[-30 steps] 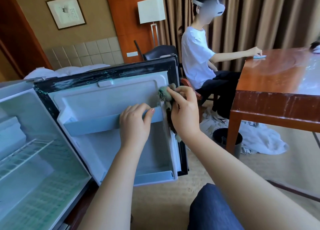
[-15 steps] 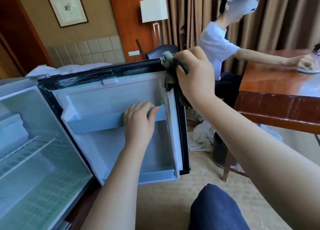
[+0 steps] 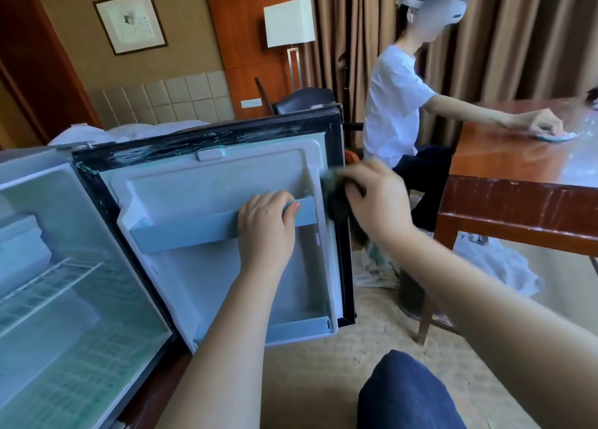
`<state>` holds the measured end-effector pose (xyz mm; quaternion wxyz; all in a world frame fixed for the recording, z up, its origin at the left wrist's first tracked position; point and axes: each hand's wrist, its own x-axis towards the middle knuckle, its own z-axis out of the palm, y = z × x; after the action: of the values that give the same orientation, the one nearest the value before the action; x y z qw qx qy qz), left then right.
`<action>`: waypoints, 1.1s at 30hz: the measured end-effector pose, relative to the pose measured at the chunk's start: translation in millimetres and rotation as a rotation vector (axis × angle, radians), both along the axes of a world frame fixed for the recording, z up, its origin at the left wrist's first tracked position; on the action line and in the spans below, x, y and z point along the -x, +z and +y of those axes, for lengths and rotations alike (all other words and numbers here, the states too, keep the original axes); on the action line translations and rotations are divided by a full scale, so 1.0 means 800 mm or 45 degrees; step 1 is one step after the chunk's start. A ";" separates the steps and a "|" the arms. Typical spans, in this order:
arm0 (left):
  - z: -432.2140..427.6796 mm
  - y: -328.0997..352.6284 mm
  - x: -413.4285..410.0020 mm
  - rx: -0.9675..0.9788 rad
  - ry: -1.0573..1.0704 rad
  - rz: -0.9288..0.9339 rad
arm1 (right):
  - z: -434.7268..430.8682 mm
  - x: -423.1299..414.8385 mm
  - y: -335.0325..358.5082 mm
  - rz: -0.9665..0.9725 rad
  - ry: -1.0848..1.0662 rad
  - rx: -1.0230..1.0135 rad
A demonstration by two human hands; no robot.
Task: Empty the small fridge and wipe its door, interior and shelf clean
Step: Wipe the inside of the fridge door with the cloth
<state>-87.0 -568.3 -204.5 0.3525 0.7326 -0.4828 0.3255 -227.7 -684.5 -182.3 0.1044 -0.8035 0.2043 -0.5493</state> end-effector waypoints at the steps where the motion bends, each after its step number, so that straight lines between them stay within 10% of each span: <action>1: 0.002 -0.001 0.001 0.016 -0.007 -0.019 | 0.000 -0.004 0.032 -0.104 -0.002 0.033; 10: 0.004 0.006 0.007 -0.003 -0.007 0.059 | -0.006 -0.037 0.017 -0.049 -0.112 0.282; 16: 0.006 0.006 0.007 -0.008 -0.011 0.037 | -0.008 0.002 -0.032 0.520 -0.038 0.060; 21: 0.015 0.004 0.008 0.005 -0.024 -0.012 | 0.012 -0.012 0.028 0.021 0.003 0.018; 26: 0.011 0.006 0.009 -0.003 -0.009 0.029 | 0.013 -0.027 -0.041 0.072 -0.108 0.086; 33: 0.001 0.008 0.003 -0.053 -0.003 0.047 | -0.015 0.010 -0.149 1.060 -0.005 -0.293</action>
<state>-89.1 -567.6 -198.4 0.3465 0.7450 -0.4838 0.3013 -235.9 -696.2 -301.7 0.1010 -0.9393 0.2906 -0.1522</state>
